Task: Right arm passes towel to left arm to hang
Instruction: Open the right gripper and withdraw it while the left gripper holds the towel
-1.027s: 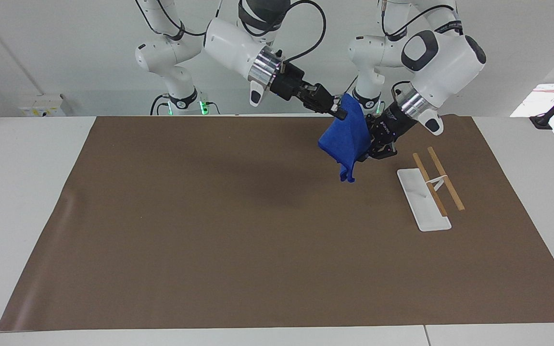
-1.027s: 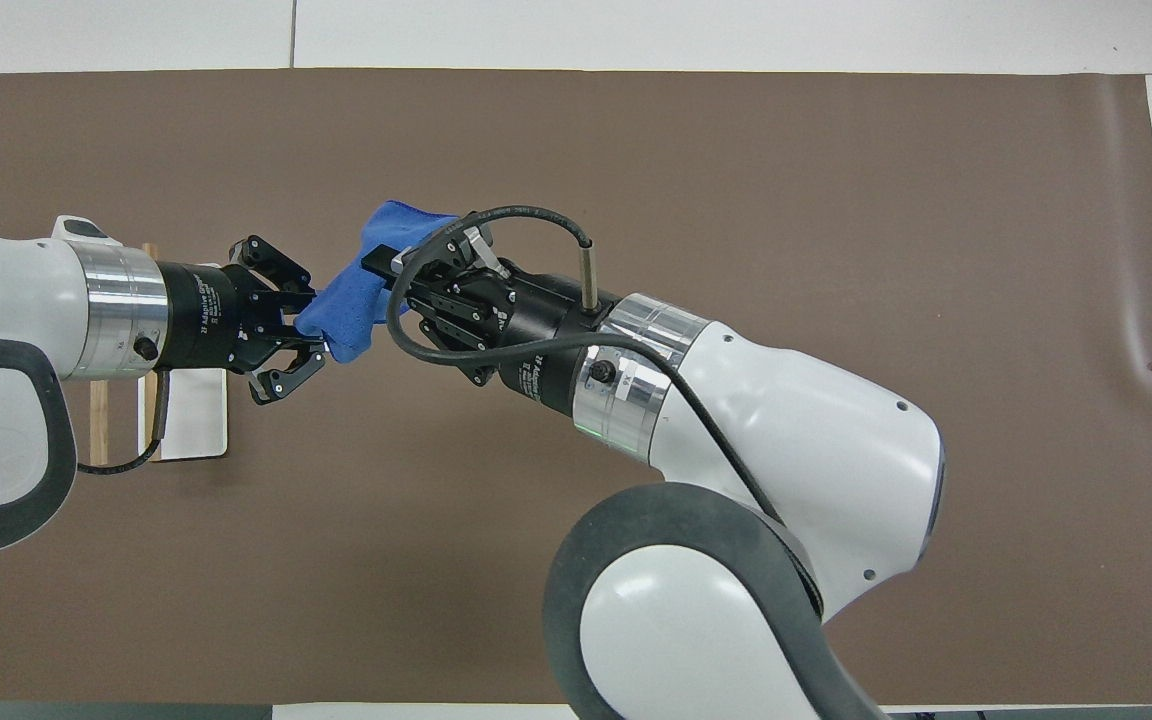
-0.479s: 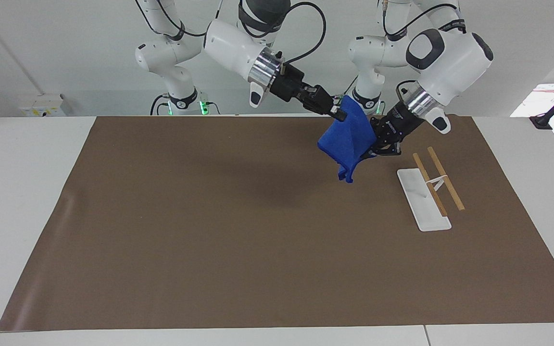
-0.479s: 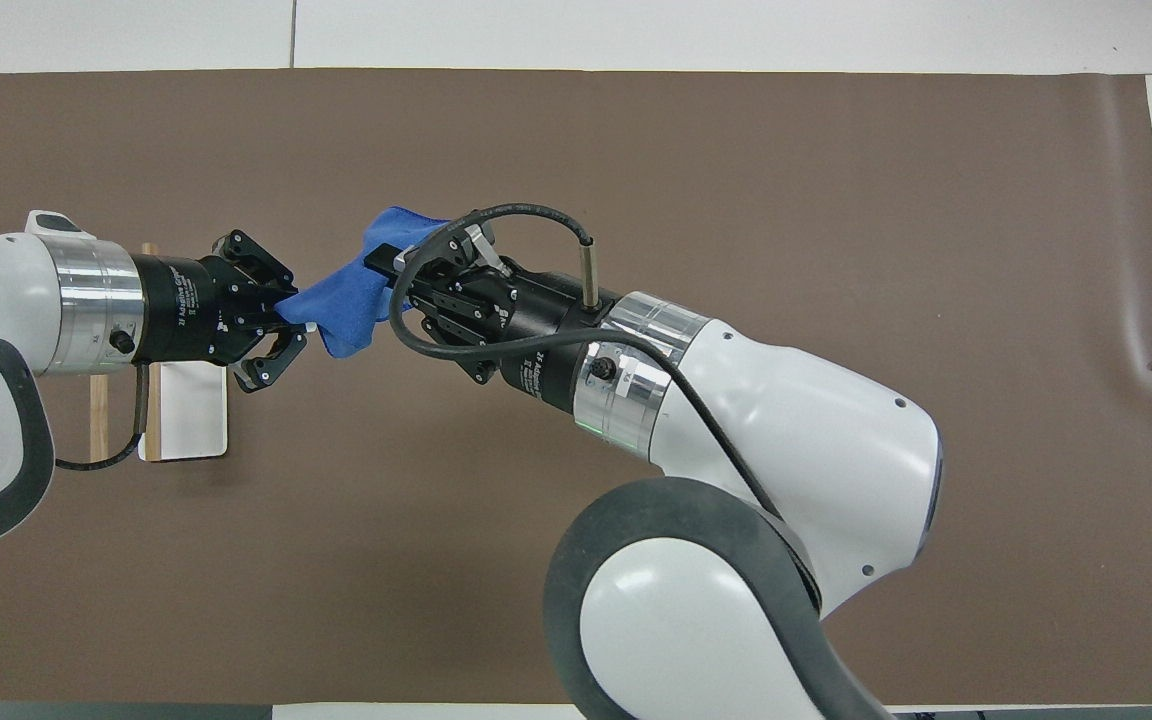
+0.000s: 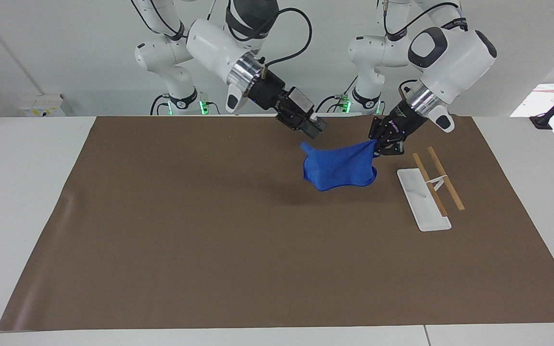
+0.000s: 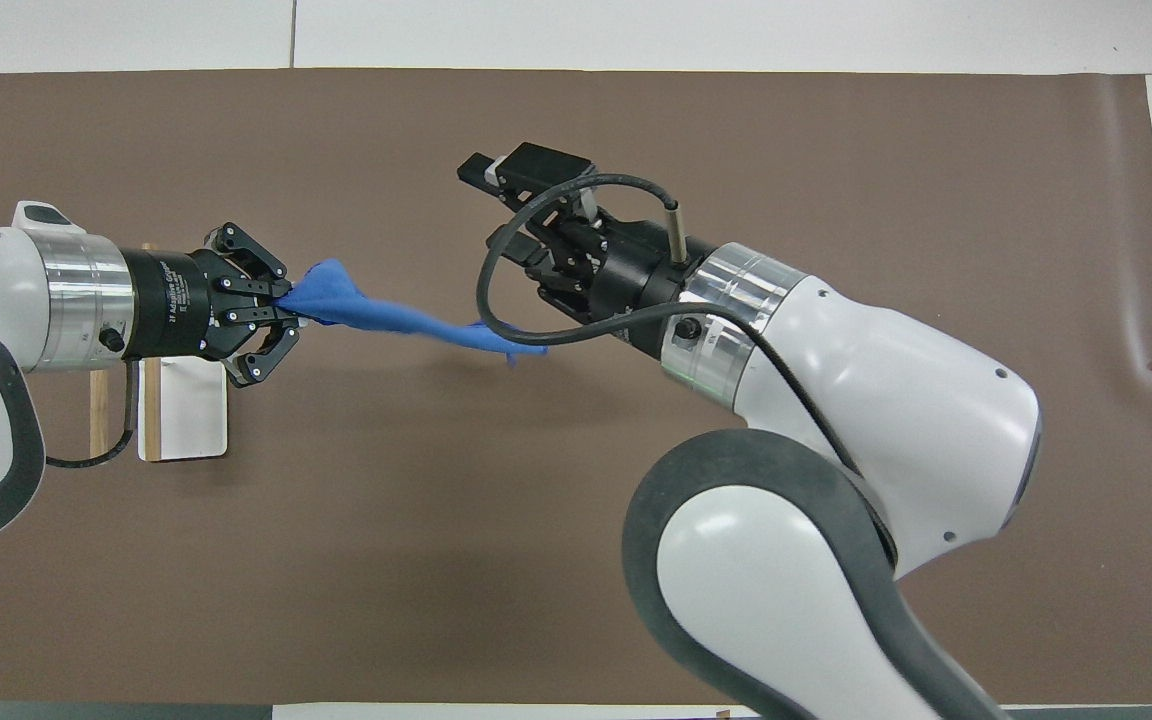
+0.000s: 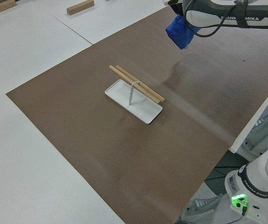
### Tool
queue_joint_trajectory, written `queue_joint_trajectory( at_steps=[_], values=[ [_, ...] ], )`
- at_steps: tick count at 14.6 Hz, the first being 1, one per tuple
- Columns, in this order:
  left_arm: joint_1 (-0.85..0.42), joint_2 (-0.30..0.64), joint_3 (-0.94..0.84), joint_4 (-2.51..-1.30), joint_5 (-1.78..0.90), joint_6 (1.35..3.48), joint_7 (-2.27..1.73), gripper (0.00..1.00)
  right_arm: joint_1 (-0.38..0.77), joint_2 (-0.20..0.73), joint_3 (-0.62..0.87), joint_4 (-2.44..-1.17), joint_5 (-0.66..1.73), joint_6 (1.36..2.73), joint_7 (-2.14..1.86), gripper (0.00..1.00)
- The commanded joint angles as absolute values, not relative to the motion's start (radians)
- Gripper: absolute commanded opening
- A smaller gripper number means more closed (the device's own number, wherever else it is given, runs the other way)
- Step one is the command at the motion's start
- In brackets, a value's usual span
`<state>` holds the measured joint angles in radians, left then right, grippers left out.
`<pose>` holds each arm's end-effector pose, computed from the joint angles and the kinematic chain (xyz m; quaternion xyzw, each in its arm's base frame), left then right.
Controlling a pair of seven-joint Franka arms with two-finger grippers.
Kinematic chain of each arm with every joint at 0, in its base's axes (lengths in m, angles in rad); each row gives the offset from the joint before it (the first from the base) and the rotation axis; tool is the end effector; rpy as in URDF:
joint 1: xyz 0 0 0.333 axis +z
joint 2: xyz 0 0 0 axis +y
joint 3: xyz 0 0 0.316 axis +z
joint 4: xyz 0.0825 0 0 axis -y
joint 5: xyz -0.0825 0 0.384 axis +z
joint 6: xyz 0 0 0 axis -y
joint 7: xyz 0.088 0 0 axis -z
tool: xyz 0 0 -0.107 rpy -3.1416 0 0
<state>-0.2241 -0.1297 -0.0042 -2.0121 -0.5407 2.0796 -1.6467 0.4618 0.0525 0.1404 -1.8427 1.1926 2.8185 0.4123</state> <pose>0.5213 -0.1479 0.5370 0.6585 0.7054 -0.1410 0.2213 0.5361 0.3104 0.5761 -0.7737 0.3268 -0.1269 0.5277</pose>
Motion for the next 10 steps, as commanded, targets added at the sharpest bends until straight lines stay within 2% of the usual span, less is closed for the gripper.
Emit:
queue_joint_trajectory(
  at_steps=[1,3,7,10],
  values=[
    [-0.23,-0.146,-0.008,-1.991,-0.436,2.077,-1.628,0.0,0.372,0.02,0.146,-1.899,1.058,2.746,0.31,1.0],
    [-0.245,-0.146,-0.021,-1.976,-0.301,2.08,-1.592,0.0,0.289,0.009,0.146,-1.904,0.885,2.612,0.255,1.0],
    [-0.255,-0.153,-0.064,-1.988,-0.019,2.098,-1.586,0.0,0.157,-0.011,0.146,-1.899,0.337,2.303,0.241,1.0],
    [-0.242,-0.176,-0.064,-2.04,0.069,2.152,-1.586,0.0,0.062,-0.034,0.146,-1.884,0.168,2.131,0.236,1.0]
  ],
)
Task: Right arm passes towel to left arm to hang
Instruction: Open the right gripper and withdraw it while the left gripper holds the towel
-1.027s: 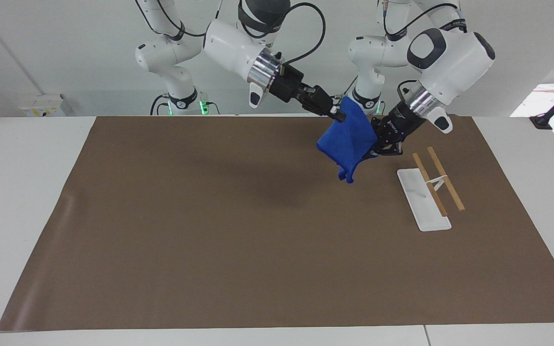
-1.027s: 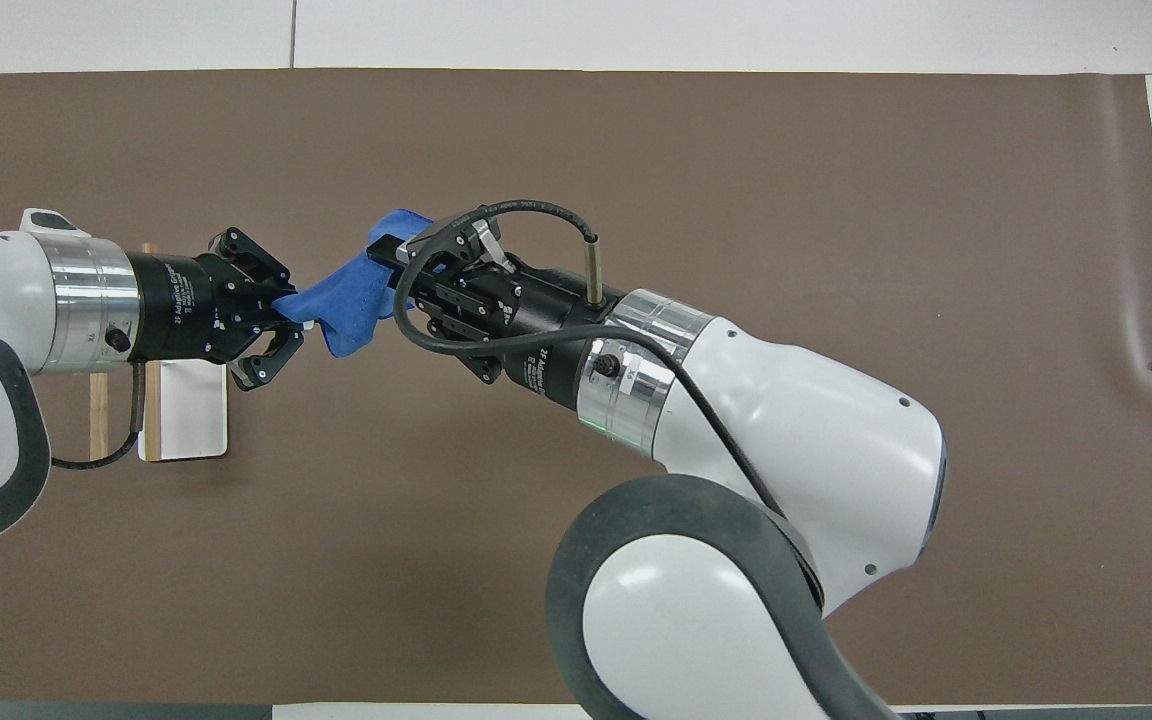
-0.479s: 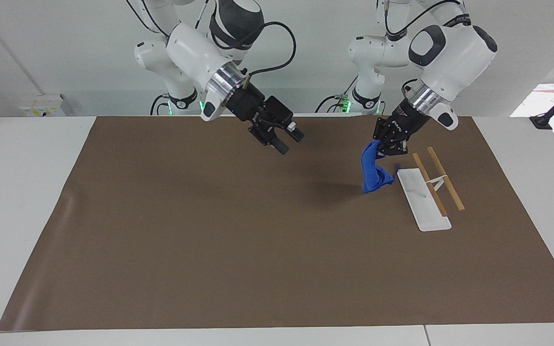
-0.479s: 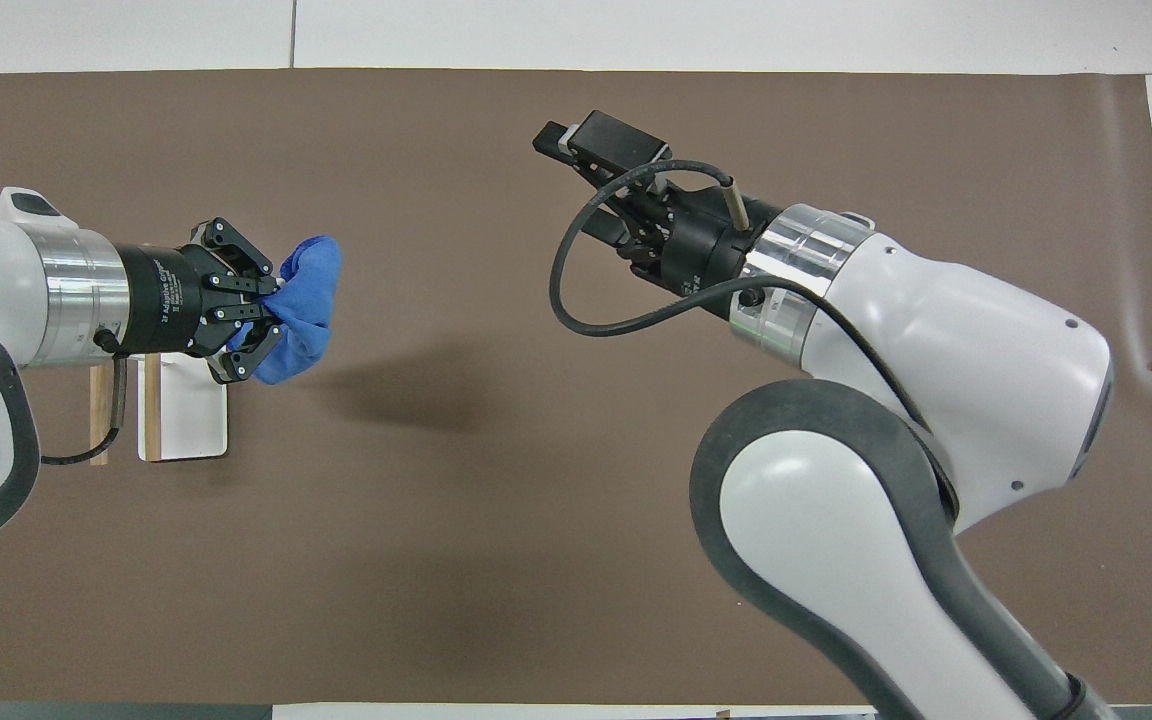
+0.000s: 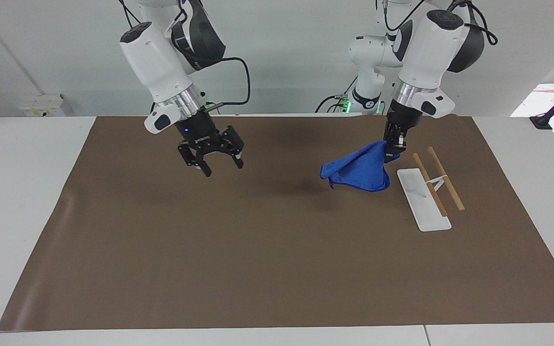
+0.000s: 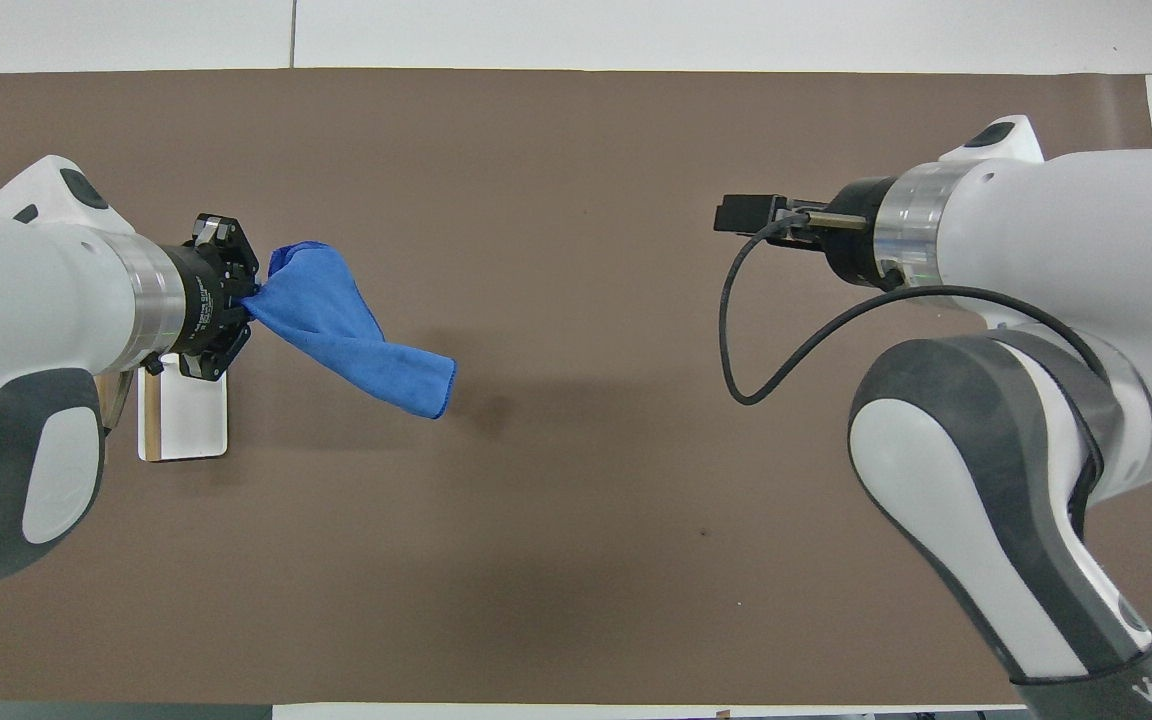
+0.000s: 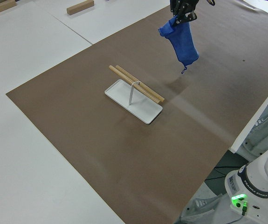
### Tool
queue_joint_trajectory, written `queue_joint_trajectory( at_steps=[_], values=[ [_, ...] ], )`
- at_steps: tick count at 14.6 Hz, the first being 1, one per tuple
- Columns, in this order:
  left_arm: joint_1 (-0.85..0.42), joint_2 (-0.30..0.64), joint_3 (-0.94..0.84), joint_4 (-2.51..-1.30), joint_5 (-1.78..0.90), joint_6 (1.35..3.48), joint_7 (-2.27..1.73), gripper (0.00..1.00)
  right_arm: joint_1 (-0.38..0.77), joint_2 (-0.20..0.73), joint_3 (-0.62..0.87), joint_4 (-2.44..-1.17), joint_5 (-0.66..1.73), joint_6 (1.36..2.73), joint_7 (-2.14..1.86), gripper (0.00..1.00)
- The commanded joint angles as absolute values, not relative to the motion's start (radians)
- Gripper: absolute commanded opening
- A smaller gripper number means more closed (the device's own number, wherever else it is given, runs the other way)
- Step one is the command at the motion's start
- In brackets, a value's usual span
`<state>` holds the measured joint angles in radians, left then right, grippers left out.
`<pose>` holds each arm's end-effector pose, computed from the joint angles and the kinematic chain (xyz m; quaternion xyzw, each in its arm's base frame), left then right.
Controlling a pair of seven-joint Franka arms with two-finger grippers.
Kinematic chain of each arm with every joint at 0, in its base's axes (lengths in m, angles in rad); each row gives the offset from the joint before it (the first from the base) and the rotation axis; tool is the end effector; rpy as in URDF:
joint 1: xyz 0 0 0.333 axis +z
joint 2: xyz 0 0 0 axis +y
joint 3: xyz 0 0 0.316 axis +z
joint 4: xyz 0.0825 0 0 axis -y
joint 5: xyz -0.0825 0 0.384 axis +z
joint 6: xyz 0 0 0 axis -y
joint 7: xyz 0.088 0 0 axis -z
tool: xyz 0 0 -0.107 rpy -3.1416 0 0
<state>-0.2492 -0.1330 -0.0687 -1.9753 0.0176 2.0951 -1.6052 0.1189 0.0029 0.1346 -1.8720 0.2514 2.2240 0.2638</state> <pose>0.5165 -0.1708 0.5519 0.7957 0.5923 0.0824 0.0960 0.5732 0.1565 0.5430 -0.9767 0.0628 -0.1381 0.1518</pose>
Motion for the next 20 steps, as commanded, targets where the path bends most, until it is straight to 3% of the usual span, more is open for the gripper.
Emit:
queue_joint_trajectory(
  at_steps=[1,8,12,15,18,20],
  values=[
    [-0.232,-0.195,-0.063,-2.09,0.104,2.208,-1.585,0.0,0.037,-0.044,0.143,-1.867,0.103,2.055,0.235,1.0],
    [-0.068,-0.219,-0.063,-2.167,0.17,2.348,-1.398,0.0,-0.063,-0.092,0.091,-1.597,0.049,1.503,0.23,1.0],
    [0.033,-0.219,-0.063,-2.174,0.17,2.379,-1.284,0.0,-0.084,-0.086,0.031,-1.455,0.04,1.297,0.227,1.0],
    [0.069,-0.216,-0.058,-2.192,0.169,2.414,-1.235,0.0,-0.081,-0.083,0.0,-1.448,0.034,1.276,0.229,1.0],
    [0.112,-0.21,-0.057,-2.197,0.169,2.424,-1.167,0.0,-0.078,-0.138,0.002,-1.628,0.031,1.44,0.218,1.0],
    [0.127,-0.207,-0.055,-2.2,0.169,2.425,-1.152,0.0,-0.077,-0.138,0.0,-1.654,0.015,1.46,0.181,1.0]
  ],
)
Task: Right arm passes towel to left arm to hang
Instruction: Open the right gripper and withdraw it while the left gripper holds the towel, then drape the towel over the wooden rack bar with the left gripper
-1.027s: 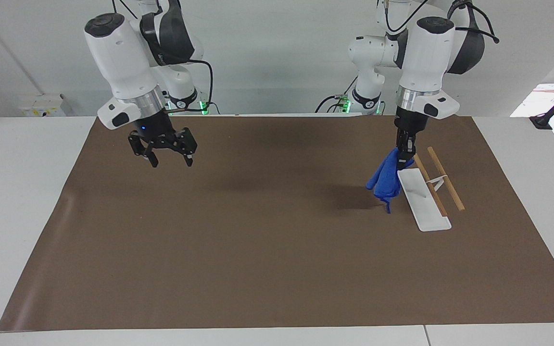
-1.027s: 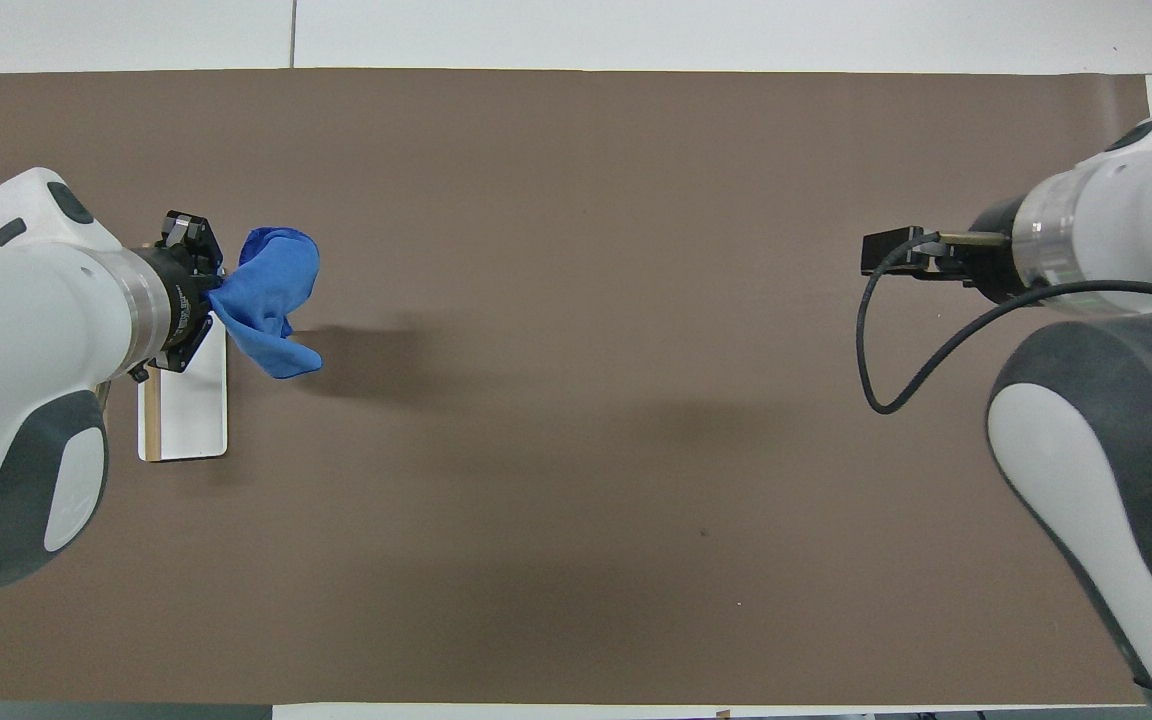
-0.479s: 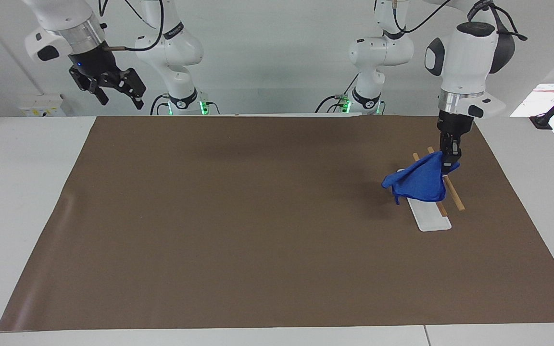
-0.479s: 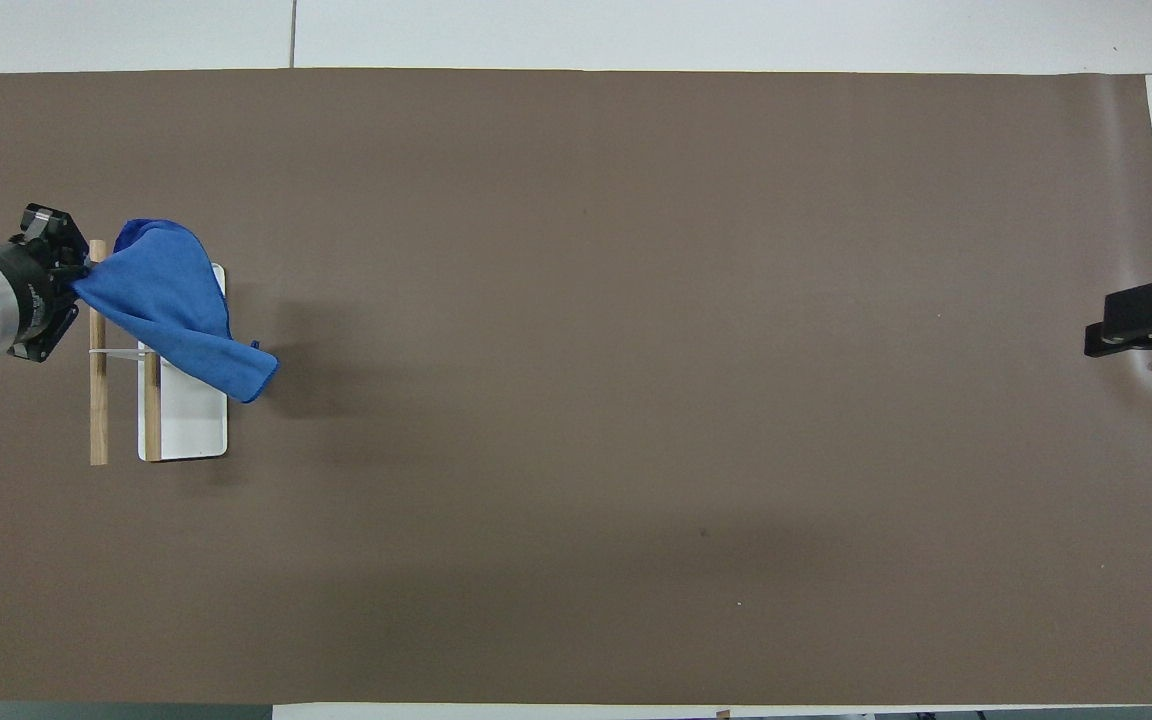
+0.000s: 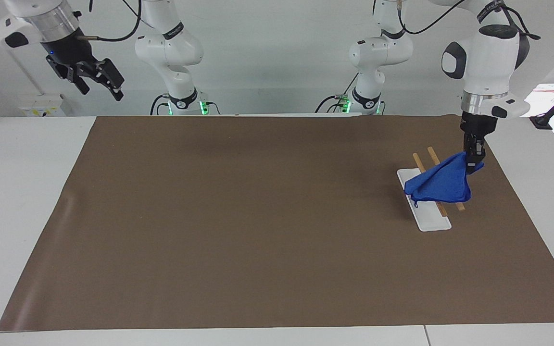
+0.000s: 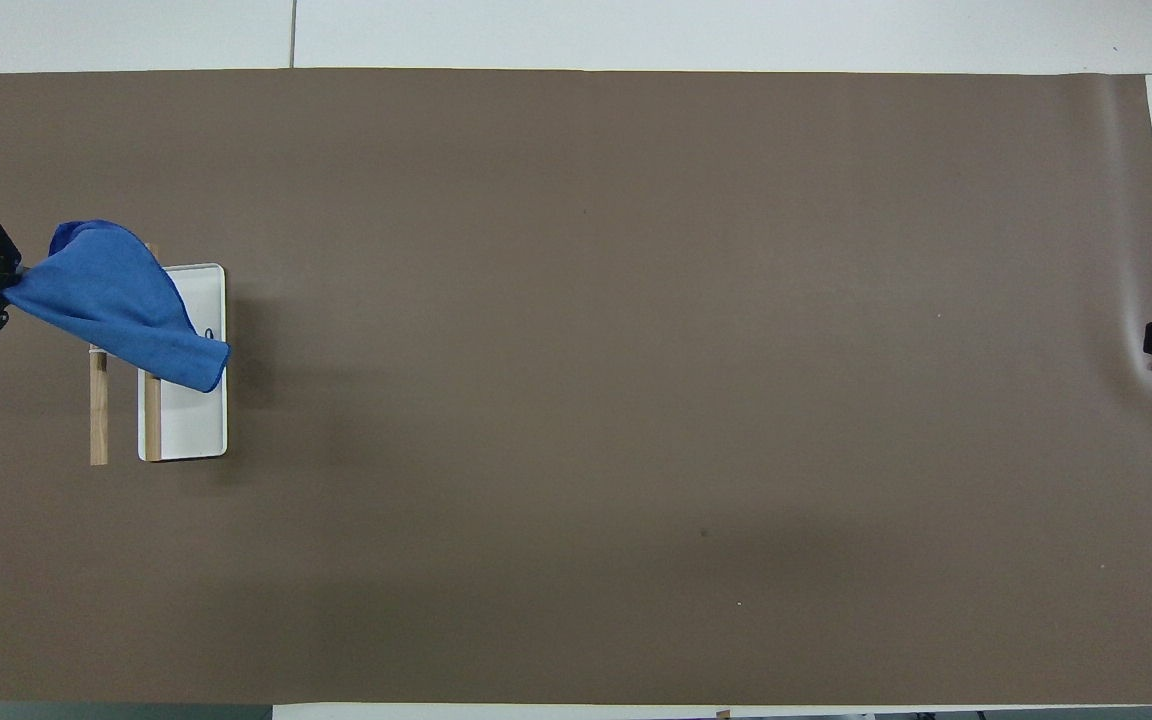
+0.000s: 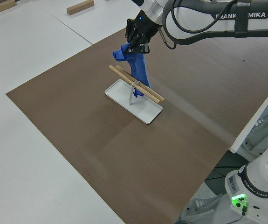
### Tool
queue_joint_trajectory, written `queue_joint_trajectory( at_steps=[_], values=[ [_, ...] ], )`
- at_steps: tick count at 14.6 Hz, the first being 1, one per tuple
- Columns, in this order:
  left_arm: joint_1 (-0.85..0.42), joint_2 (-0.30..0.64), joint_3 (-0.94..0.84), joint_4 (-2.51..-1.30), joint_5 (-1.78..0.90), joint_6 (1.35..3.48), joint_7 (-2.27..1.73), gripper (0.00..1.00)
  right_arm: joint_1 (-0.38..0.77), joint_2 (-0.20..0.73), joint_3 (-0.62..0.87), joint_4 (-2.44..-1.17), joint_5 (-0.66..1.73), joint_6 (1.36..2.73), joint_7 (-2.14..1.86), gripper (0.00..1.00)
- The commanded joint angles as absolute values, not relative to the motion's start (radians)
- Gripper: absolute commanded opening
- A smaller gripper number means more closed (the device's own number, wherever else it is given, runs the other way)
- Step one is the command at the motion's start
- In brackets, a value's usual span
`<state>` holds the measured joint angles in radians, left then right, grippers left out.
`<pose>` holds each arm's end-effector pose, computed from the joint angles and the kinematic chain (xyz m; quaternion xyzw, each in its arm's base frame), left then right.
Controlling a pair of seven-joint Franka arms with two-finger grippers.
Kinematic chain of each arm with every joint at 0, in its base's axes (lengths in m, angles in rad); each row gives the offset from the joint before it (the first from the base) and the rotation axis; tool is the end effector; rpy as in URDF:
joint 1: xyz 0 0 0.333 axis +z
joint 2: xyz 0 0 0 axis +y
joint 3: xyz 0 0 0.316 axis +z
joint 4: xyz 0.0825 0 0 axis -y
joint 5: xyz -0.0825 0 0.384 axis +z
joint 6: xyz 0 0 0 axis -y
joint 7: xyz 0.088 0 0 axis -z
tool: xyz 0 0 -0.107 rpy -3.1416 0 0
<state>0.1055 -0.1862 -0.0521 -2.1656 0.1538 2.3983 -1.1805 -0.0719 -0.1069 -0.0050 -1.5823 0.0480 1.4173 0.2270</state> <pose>0.5310 0.0282 0.5199 0.8213 0.5273 0.2109 0.0536 0.5033 -0.0332 0.6629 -0.9882 0.1483 0.0308 0.0218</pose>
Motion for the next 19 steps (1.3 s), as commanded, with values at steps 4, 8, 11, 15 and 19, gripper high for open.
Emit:
queue_joint_trajectory(
  at_steps=[4,8,11,15,19],
  values=[
    [0.187,-0.164,-0.055,-2.207,0.169,2.465,-1.134,0.0,-0.08,-0.141,0.0,-1.652,0.009,1.445,0.181,1.0],
    [0.23,-0.129,-0.055,-2.209,0.169,2.48,-1.132,0.0,-0.069,-0.138,0.001,-1.644,-0.034,1.453,0.135,1.0],
    [0.264,-0.1,-0.054,-2.212,0.169,2.516,-1.131,0.0,-0.063,-0.133,0.018,-1.641,-0.035,1.514,0.129,1.0],
    [0.279,-0.092,-0.054,-2.24,0.169,2.52,-1.098,0.0,-0.048,-0.133,0.02,-1.64,-0.031,1.516,0.057,1.0],
    [0.299,-0.104,-0.054,-2.275,0.169,2.508,-1.095,0.19,-0.048,-0.133,0.02,-1.64,-0.02,1.516,0.058,1.0]
  ],
)
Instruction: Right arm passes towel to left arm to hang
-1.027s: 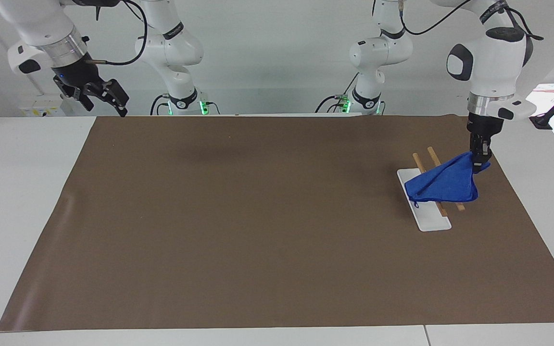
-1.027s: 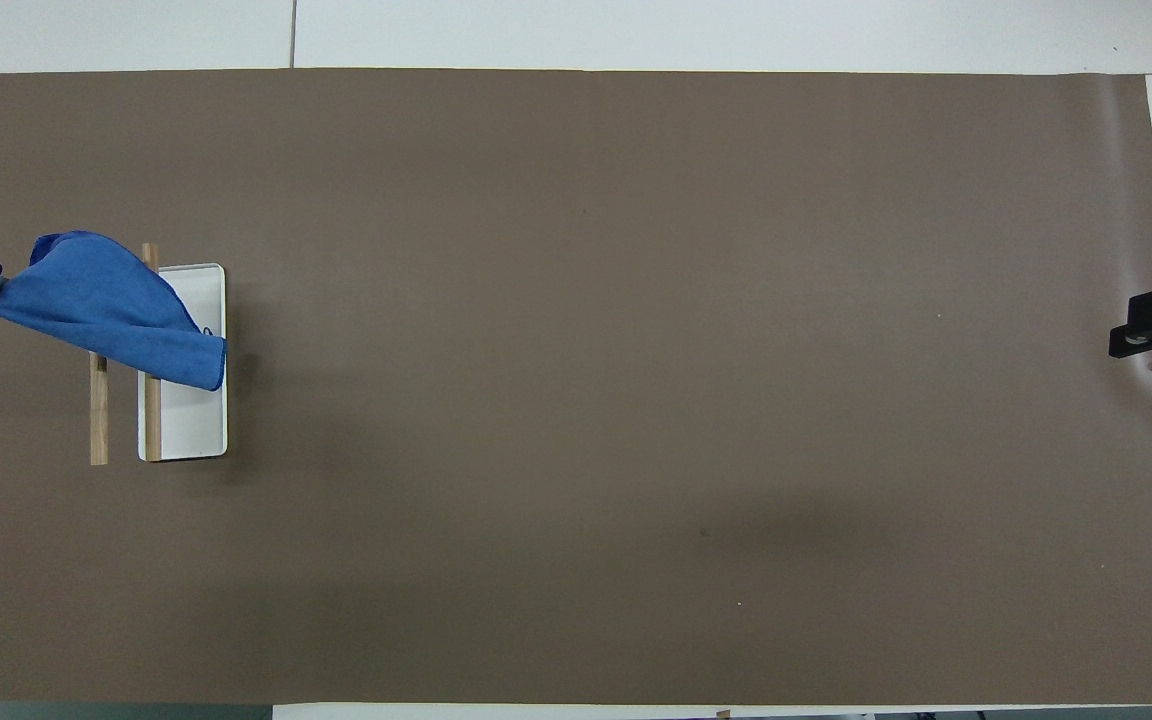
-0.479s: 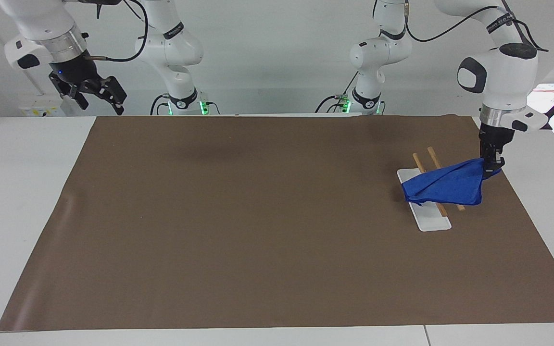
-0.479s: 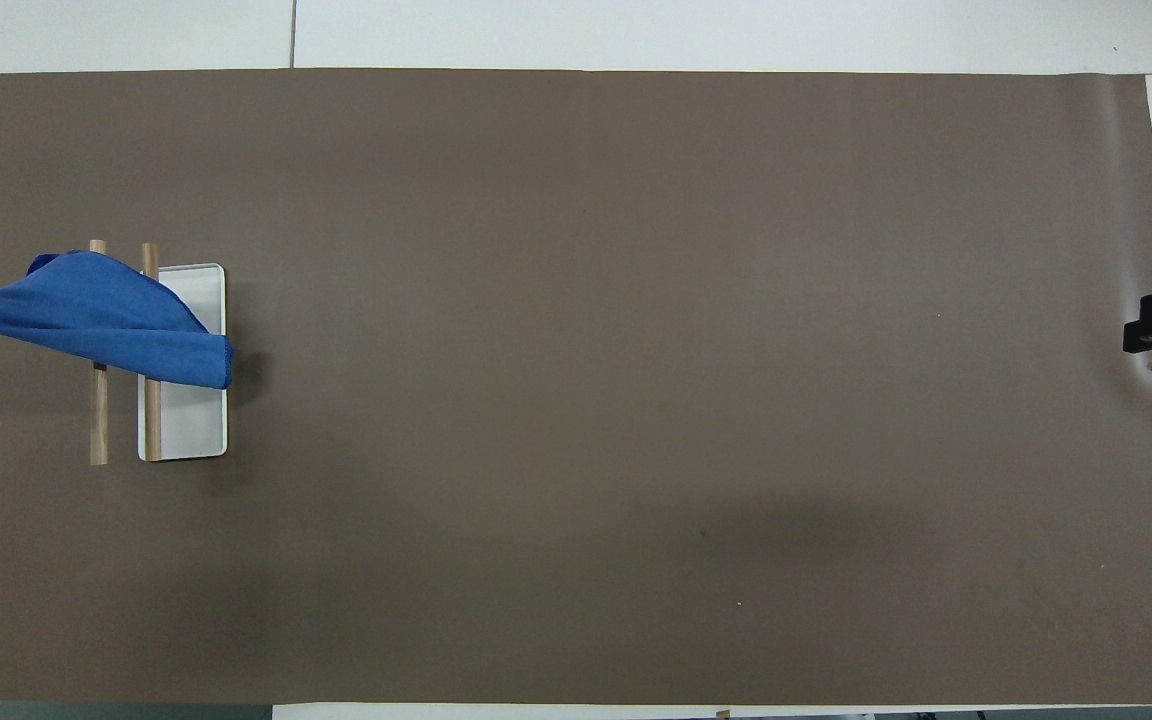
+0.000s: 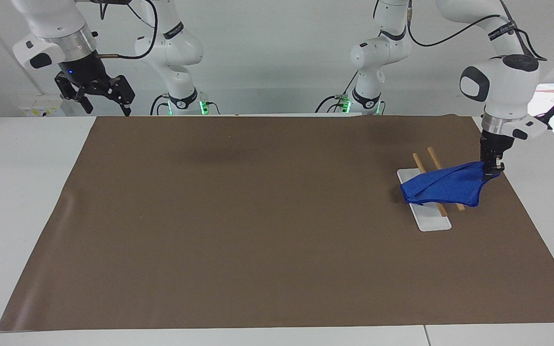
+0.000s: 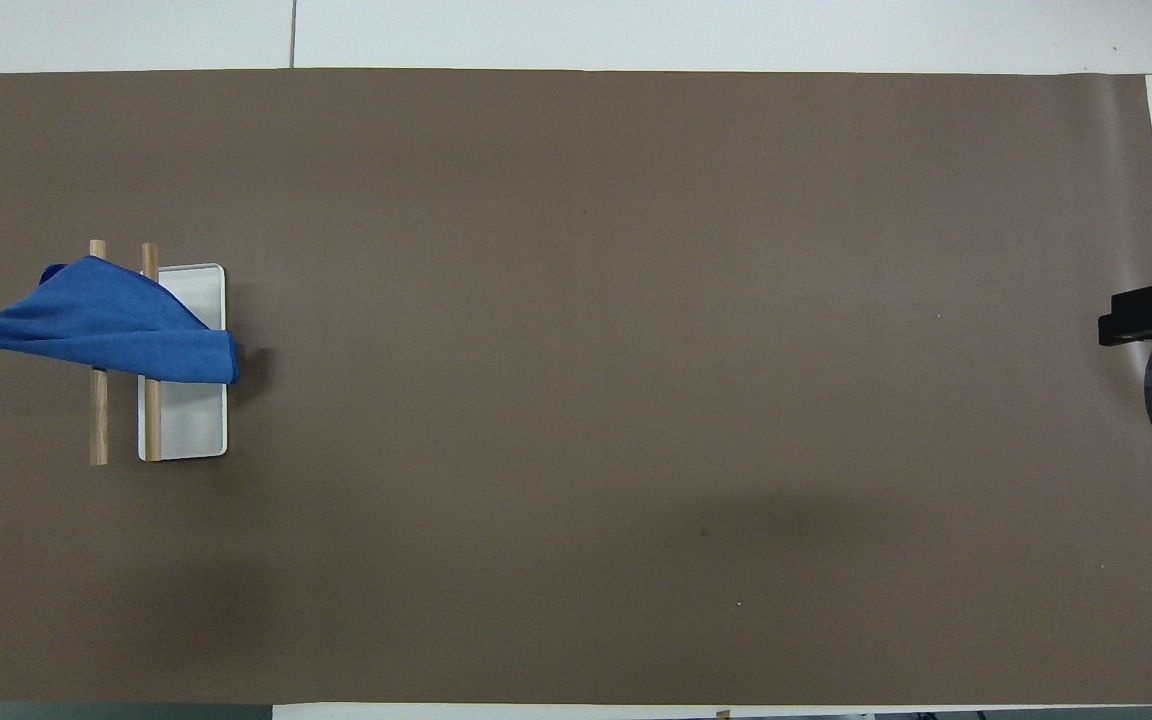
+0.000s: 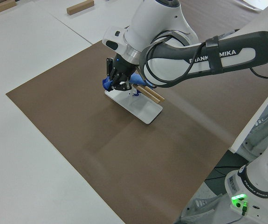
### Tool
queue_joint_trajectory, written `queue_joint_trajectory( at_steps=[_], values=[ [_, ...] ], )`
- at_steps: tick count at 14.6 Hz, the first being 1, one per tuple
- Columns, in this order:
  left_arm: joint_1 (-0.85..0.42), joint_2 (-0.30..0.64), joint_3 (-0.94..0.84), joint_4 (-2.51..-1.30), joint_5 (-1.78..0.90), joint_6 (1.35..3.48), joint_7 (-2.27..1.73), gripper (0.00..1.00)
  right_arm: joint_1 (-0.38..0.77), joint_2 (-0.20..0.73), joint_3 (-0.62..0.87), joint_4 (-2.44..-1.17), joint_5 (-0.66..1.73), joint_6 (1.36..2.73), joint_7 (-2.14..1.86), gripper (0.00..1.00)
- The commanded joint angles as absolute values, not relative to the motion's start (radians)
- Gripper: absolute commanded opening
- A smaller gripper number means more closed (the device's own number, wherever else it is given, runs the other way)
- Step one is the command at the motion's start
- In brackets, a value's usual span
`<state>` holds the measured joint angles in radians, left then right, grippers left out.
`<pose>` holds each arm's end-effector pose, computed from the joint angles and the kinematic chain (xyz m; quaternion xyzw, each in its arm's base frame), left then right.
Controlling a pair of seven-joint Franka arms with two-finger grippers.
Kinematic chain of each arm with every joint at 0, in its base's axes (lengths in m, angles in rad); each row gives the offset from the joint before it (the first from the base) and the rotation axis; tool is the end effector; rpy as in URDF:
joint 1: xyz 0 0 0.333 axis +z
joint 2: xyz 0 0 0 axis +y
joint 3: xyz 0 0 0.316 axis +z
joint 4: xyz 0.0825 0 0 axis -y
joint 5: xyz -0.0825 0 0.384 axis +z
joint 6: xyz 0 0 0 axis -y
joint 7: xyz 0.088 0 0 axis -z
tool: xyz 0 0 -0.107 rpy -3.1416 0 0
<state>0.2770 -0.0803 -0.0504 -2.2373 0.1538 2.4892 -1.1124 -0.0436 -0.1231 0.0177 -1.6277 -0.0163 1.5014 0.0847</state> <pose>0.5269 0.1204 0.4383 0.8037 0.5688 0.1737 0.0181 0.5082 -0.0144 0.6572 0.9984 -0.0559 -0.0013 0.0093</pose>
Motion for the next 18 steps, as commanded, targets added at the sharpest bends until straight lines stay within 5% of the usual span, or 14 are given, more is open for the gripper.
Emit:
queue_joint_trajectory(
  at_steps=[1,3,10,18],
  values=[
    [0.299,-0.106,-0.054,-2.276,0.169,2.499,-1.095,0.63,-0.048,-0.133,0.02,-1.641,-0.02,1.513,0.058,1.0],
    [0.31,-0.106,-0.054,-2.275,0.169,2.461,-1.094,0.98,-0.048,-0.135,0.02,-1.643,-0.02,1.511,0.057,1.0],
    [0.295,-0.104,-0.063,-2.195,0.167,2.338,-0.939,1.0,-0.06,-0.137,0.018,-1.644,-0.018,1.509,0.057,1.0],
    [0.06,-0.091,-0.063,-2.122,0.16,2.329,-0.666,1.0,-0.06,-0.137,0.018,-1.644,-0.02,1.509,0.057,1.0]
  ],
)
